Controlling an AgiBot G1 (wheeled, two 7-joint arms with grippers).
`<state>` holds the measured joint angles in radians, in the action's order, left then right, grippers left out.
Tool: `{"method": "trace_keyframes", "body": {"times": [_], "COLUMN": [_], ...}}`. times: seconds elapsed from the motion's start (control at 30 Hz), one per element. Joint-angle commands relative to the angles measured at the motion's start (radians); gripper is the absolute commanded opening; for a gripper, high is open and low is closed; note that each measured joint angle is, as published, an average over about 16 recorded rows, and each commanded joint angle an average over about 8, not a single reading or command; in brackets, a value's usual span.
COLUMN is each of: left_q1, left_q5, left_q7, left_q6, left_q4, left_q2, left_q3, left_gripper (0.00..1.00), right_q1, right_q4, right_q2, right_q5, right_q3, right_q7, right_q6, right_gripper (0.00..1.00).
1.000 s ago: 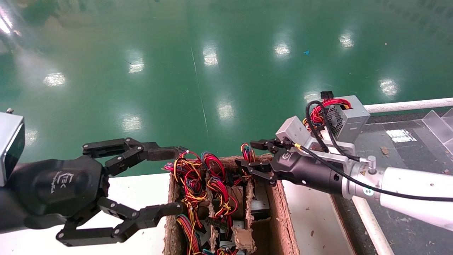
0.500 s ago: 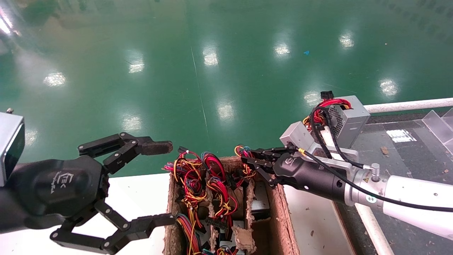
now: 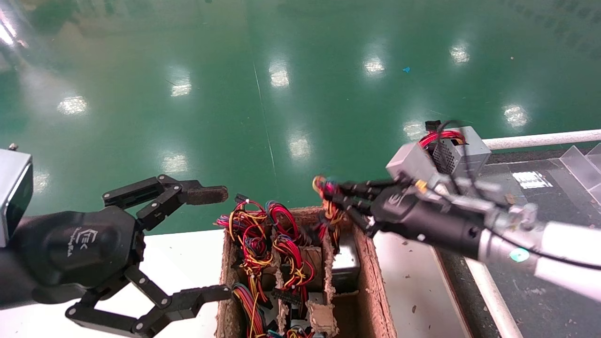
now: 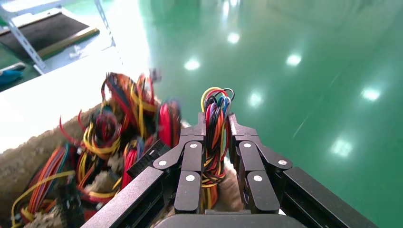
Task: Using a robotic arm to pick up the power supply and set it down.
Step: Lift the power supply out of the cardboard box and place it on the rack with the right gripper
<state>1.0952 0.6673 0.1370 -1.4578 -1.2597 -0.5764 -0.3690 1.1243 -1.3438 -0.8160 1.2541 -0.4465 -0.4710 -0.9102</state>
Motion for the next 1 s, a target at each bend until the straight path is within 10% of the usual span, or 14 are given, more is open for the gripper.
{"method": "trace_keyframes", "body": {"times": [0.03,0.5,1.0], "left_q1": [0.000,0.000,0.000], "left_q5": [0.000,0.000,0.000], "left_q7": [0.000,0.000,0.000], "left_q6": [0.000,0.000,0.000], "left_q4": [0.000,0.000,0.000], "left_q2": [0.000,0.000,0.000], "left_q3": [0.000,0.000,0.000], "left_gripper": [1.00,1.00,1.00], "right_q1": [0.008,0.108,0.249], "right_q4": [-0.008,-0.013,-0.001], "right_q2": [0.013,0.118,0.204], "right_q5": [-0.021,-0.244,-0.098], "right_q3": [0.016,0.236,0.293], "right_q7": [0.008,0.151,0.203], "right_q6": [-0.006,-0.040,0.126], "right_gripper": [0.00,0.00,0.00]}}
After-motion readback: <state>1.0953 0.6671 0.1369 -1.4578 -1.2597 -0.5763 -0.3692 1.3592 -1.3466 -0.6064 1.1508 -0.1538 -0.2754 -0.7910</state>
